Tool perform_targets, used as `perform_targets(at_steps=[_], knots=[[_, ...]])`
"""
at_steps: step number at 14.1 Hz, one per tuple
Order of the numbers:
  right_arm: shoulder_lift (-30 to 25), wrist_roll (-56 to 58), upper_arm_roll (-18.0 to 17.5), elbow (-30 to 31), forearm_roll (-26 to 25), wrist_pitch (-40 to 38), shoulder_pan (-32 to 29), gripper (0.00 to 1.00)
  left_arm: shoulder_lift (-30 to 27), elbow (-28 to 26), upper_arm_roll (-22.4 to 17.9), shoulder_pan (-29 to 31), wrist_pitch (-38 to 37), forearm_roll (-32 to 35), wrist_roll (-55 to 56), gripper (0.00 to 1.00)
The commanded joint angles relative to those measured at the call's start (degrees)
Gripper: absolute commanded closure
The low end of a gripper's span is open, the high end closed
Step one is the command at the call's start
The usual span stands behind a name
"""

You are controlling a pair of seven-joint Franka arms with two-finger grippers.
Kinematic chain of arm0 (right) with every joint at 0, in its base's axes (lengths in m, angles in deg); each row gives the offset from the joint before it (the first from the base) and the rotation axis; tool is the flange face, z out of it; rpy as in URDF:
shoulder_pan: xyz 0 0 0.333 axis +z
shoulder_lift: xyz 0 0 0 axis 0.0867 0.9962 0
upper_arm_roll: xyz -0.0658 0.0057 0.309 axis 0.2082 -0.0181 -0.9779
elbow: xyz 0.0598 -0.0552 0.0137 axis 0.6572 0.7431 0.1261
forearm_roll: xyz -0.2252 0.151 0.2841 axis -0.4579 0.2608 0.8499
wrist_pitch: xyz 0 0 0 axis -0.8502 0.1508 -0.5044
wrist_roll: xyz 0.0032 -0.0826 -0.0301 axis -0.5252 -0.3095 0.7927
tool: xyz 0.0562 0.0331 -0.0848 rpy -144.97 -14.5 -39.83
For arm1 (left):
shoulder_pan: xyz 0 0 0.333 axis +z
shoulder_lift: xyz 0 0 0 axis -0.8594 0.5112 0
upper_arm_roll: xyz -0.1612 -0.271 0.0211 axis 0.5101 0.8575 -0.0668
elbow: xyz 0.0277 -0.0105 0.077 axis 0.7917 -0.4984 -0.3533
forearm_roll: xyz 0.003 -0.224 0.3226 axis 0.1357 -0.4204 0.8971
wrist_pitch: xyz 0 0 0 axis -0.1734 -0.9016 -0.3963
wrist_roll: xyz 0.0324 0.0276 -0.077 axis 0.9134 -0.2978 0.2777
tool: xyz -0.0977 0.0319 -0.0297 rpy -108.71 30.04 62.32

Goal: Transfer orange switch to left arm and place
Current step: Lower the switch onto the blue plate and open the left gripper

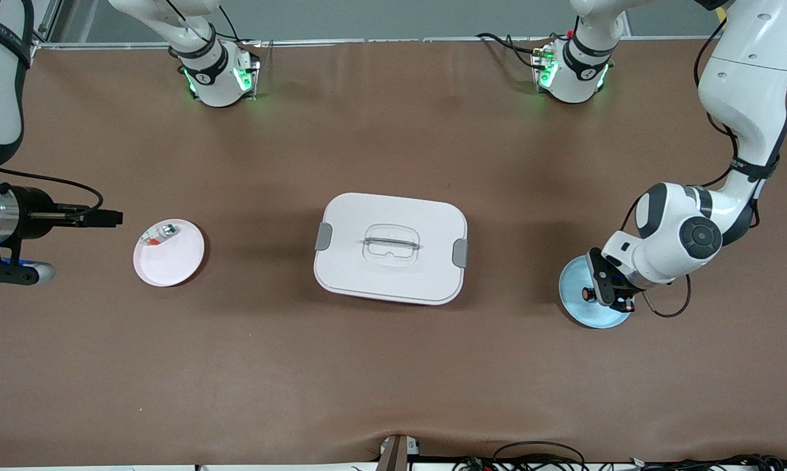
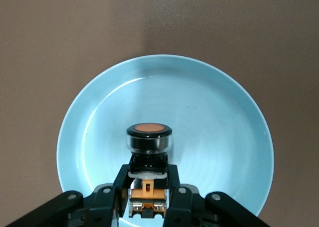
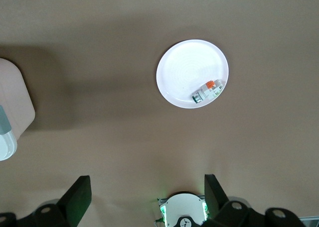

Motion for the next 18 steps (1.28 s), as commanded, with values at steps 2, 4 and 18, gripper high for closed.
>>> perform_targets(at_steps=[2,4,18], knots=[[-1.9,1.2,-0.8,2.8,-1.1,0.4,-0.6,0.0,-0.2,-0.8,0.4,0.8,1.0,1.0,-0.7,0.67],[-3.3,1.5,-0.8,4.7,-1.2,1.1,-0.5,0.0,-0.7,-0.7,0.5,1.6,1.0,1.1,-0.2,0.0],[-10.3,0.2,-1.0,12.1,-1.3,7.7,-0.3,0.0,-13.1,11.2,3.7,1.3,-21.6,-6.0,35.7,0.0]])
